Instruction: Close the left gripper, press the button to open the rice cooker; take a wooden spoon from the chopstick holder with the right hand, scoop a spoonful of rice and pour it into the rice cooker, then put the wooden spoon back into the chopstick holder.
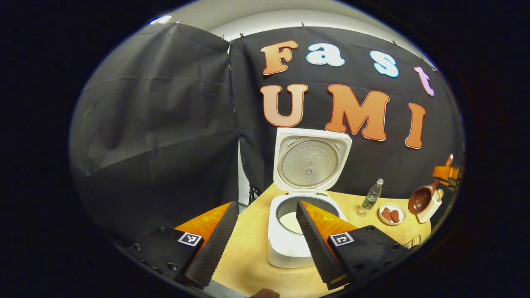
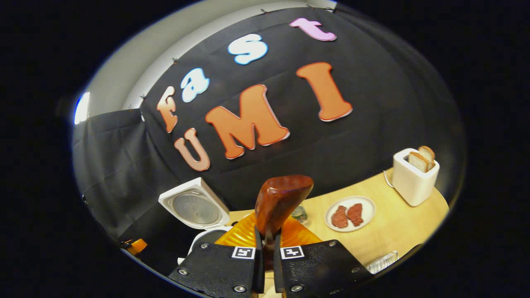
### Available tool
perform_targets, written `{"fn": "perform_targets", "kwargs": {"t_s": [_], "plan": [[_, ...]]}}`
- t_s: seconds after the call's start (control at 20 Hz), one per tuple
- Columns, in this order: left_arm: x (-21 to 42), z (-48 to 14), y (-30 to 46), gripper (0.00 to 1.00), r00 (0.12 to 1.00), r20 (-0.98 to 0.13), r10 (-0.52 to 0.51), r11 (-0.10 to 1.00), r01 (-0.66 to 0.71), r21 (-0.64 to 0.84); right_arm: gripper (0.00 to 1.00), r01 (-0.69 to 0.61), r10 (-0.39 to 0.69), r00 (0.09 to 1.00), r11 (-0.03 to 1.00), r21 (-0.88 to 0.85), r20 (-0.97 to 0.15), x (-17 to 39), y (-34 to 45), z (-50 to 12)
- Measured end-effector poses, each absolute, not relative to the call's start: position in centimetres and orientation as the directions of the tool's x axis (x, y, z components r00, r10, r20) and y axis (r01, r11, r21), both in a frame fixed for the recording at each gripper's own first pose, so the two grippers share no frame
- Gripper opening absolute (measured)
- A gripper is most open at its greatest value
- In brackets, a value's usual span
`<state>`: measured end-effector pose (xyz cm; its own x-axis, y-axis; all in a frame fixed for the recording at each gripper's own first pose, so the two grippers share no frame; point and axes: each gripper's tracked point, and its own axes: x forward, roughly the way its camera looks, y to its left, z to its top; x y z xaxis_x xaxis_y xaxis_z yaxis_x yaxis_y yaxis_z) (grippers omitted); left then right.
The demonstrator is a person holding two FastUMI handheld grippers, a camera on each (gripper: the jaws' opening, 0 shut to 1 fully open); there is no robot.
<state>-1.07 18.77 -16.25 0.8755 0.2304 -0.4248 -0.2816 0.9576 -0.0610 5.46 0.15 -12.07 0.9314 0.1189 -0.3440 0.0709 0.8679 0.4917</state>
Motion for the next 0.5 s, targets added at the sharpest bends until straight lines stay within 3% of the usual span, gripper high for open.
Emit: {"fn": "perform_targets", "kwargs": {"t_s": [0.3, 0.5], "plan": [[0.9, -14.3, 18.1, 0.96, 0.88, -0.405, 0.248, 0.961, -0.275, -0.01, 0.08, 0.276, -0.071, 0.91, 0.839, 0.469, -0.409, 0.4, -10.5, -15.7], [1.7, -13.6, 15.9, 0.96, 0.888, -0.398, 0.231, 0.964, -0.265, -0.032, 0.08, 0.341, -0.102, 0.876, 0.822, 0.456, -0.471, -2.8, -13.8, -20.1]]}}
